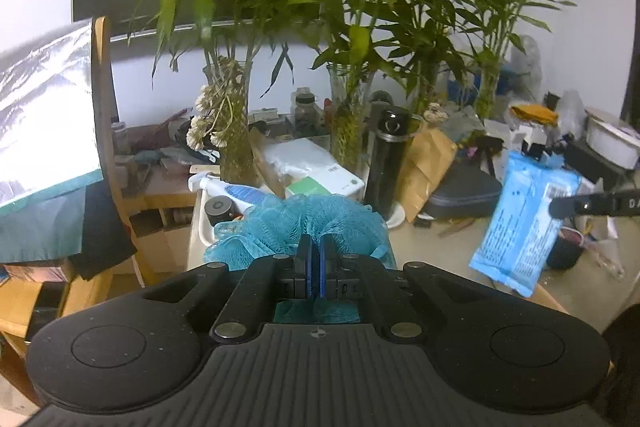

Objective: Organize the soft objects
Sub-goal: 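Carry the blue loofah and blue packet over the cardboard box with both grippers, then open both grippers to drop the packet and loofah into the box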

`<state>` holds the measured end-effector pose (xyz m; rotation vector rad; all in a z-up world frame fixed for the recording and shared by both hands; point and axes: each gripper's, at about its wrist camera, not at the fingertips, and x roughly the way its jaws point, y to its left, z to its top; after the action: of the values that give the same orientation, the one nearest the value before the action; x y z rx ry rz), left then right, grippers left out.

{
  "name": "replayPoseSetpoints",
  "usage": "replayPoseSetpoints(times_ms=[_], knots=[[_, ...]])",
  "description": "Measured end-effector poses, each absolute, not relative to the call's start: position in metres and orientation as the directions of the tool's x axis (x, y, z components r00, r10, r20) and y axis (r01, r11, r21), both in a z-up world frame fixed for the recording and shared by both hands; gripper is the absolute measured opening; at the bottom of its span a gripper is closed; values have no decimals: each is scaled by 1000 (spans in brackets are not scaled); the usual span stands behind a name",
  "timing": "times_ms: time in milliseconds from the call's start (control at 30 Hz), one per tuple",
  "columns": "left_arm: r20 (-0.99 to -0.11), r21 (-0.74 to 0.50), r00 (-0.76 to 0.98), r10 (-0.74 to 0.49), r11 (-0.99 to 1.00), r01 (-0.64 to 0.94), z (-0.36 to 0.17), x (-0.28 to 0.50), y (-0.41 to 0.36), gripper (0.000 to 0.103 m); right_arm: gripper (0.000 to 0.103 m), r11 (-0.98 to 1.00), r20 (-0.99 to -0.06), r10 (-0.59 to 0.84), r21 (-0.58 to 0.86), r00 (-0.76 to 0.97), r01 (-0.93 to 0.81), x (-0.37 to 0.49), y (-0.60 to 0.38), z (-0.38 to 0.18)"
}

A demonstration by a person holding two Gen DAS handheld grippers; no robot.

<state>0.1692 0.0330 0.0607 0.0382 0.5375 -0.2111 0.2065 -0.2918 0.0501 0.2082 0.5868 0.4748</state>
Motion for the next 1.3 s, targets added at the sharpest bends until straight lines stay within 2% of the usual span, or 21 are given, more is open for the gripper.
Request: replayPoseSetpoints(times_ms=[200,400,633,833,1033,1133,1167,1200,1233,1300], knots=[[-524,31,831,-186,971,236,82,144,15,3,12,875,-479,484,288,732,-390,177,-292,79],[-557,31,806,-202,964,263,92,128,4,3,12,877,-517,481,274,708,-396,153,-290,89],[-652,-48,699,-294,936,348,91,125,-3,3,13,888,-602,457,268,655,-373,138,-285,77],[-719,-73,615,-322,916,394,75,124,-7,4,13,899,-683,434,289,588,-328,141,-284,58],[-765,-95,559,-319,915,392,49,135,-6,4,13,919,-755,388,272,528,-286,155,-277,33],[-769,-111,546,-333,911,398,41,138,-8,9,16,915,-774,397,289,494,-282,163,-274,21],[-766,-118,545,-340,908,401,39,138,-7,10,19,915,-776,397,291,491,-280,165,-273,17],[-765,-122,545,-344,908,402,38,138,-7,10,35,914,-774,398,289,492,-285,166,-271,15],[-764,-129,543,-349,907,401,37,139,-7,11,57,913,-771,399,286,496,-291,166,-270,15],[-763,-139,541,-353,908,396,37,140,-6,11,74,911,-757,403,282,514,-300,164,-268,15]])
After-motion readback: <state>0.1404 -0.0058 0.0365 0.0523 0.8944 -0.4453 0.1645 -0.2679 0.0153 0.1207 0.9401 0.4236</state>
